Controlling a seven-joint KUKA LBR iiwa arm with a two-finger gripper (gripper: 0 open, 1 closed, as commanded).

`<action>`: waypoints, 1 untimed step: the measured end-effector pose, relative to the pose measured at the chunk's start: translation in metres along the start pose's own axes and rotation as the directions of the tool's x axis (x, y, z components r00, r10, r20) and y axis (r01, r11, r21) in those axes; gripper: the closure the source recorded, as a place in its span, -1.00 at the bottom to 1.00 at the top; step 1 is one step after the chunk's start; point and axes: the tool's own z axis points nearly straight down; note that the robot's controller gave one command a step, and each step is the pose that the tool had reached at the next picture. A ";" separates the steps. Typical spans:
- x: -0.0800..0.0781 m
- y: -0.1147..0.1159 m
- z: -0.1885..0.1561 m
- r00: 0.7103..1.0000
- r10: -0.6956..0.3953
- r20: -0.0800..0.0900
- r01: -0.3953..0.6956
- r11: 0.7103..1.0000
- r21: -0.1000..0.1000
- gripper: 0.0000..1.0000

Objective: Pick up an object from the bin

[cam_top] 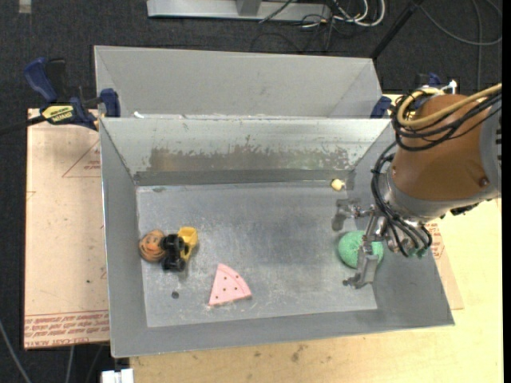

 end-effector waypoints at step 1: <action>-0.006 -0.024 0.038 1.000 0.017 0.004 -0.017 1.000 0.000 -1.00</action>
Offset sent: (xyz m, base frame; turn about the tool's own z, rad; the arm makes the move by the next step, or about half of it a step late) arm 0.0161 -0.0641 -0.0596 -0.0538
